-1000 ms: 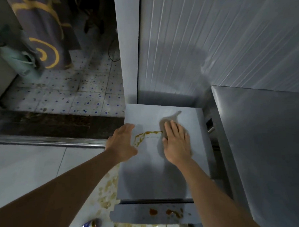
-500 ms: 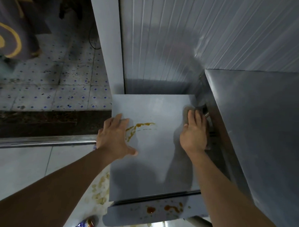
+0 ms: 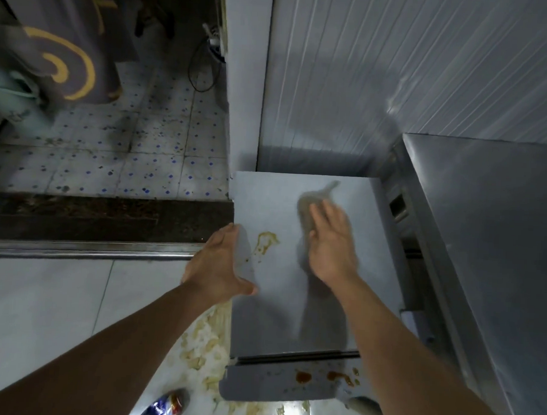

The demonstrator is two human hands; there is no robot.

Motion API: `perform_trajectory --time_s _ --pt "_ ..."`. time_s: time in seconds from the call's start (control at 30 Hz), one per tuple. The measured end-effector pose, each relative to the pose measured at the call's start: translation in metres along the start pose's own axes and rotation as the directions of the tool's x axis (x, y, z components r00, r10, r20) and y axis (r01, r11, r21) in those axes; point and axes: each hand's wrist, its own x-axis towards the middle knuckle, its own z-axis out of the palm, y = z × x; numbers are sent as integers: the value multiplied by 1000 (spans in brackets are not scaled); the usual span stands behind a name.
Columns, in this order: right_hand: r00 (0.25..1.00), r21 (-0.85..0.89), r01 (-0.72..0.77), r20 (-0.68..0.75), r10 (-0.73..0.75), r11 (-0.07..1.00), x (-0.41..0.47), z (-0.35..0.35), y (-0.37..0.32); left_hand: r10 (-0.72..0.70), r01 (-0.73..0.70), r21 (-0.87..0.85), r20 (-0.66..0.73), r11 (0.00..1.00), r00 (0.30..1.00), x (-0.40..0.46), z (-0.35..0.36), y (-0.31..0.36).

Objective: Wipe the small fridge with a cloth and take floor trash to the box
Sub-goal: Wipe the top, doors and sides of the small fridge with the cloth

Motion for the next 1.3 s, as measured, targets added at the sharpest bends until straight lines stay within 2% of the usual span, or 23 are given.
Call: perform_trajectory --time_s 0.03,0.1,0.17,0.23,0.37,0.47,0.6,0.7,0.83,1.0,1.07,1.2,1.3 --pt "997 -2 -79 -16 79 997 6 -1 0 3 -3 -1 -4 1000 1000 0 0 -1" --pt "996 -15 -79 -37 78 997 8 6 -15 11 -11 -5 -13 1000 1000 0 1 -2" --pt "996 27 84 -8 -84 996 -6 17 -36 10 -10 -19 -8 1000 1000 0 1 -2" --pt "966 98 250 37 -254 963 -28 23 -49 0 0 -42 17 999 1000 -2 0 -2" --pt "924 129 362 83 -374 923 -59 25 -45 -13 19 -65 94 998 995 -4 -8 -7" --pt "942 95 322 72 -329 942 -34 24 -44 -5 20 -126 114 992 993 -3 -12 -14" --pt "985 39 165 37 -166 986 13 25 -65 -19 48 -257 114 965 993 3 -16 -17" --pt "975 80 220 19 -223 972 -18 31 -70 -29 68 -318 127 946 992 7 -25 -19" --pt "943 88 328 25 -331 941 -69 36 -69 -40 78 -325 121 943 992 12 -38 -22" --pt "965 64 259 29 -261 964 -26 33 -83 -28 69 -336 125 939 992 11 -37 -30" --pt "971 76 239 13 -240 968 -39 35 -87 -30 69 -332 121 941 992 6 -33 -31" --pt "951 93 306 10 -308 948 -90 34 -71 -16 33 -289 61 957 998 -4 -29 -22" --pt "986 78 167 -21 -166 983 -82 21 -40 45 -45 -224 -6 974 999 -8 -24 -8"
